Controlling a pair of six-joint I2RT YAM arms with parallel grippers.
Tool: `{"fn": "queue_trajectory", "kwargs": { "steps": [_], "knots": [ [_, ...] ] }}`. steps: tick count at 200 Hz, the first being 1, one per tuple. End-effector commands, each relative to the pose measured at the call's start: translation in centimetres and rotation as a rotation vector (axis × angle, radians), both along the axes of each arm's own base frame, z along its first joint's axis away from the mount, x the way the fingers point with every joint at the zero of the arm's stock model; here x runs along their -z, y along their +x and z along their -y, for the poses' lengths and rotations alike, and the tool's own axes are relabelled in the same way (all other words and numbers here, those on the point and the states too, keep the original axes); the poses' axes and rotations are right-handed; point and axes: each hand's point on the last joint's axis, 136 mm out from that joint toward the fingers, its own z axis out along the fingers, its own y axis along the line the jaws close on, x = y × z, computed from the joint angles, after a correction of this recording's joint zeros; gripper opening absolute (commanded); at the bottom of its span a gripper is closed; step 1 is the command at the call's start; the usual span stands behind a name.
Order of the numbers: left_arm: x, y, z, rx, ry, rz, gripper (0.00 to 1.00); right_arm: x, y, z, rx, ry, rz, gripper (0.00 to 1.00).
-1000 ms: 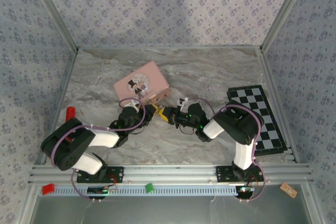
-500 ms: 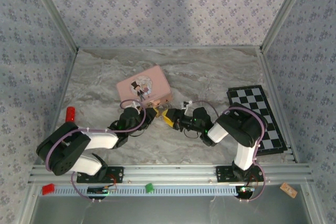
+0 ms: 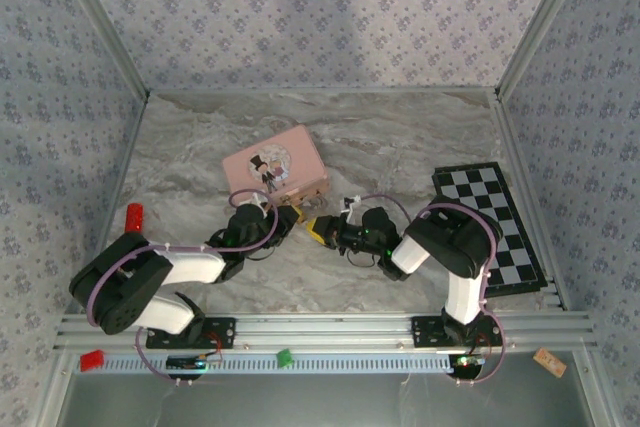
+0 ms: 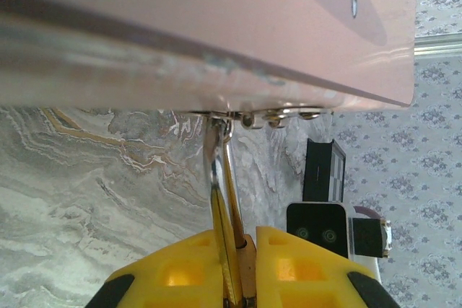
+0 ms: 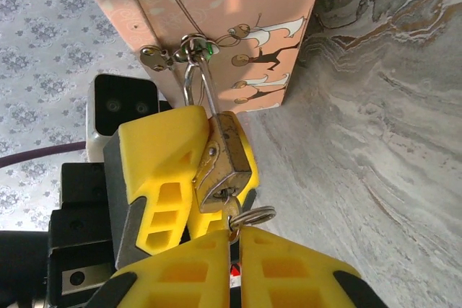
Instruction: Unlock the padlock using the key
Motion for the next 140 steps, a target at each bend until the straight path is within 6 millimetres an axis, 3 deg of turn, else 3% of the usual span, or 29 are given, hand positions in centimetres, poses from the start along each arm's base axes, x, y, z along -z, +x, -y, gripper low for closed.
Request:
{"fn": "queue_trajectory", "kwargs": {
  "steps": [1, 140],
  "knots": [
    [-3.5, 0.7, 1.2, 0.022, -0.103, 0.069, 0.0, -1.1, 0.5, -0.7, 0.001, 0.028, 0.044, 0.11],
    [-3.3, -1.3, 4.0, 0.122, -0.092, 0.059, 0.0, -2.4, 2.7, -0.7, 0.028, 0.06, 0.067, 0.07]
  ]
}}
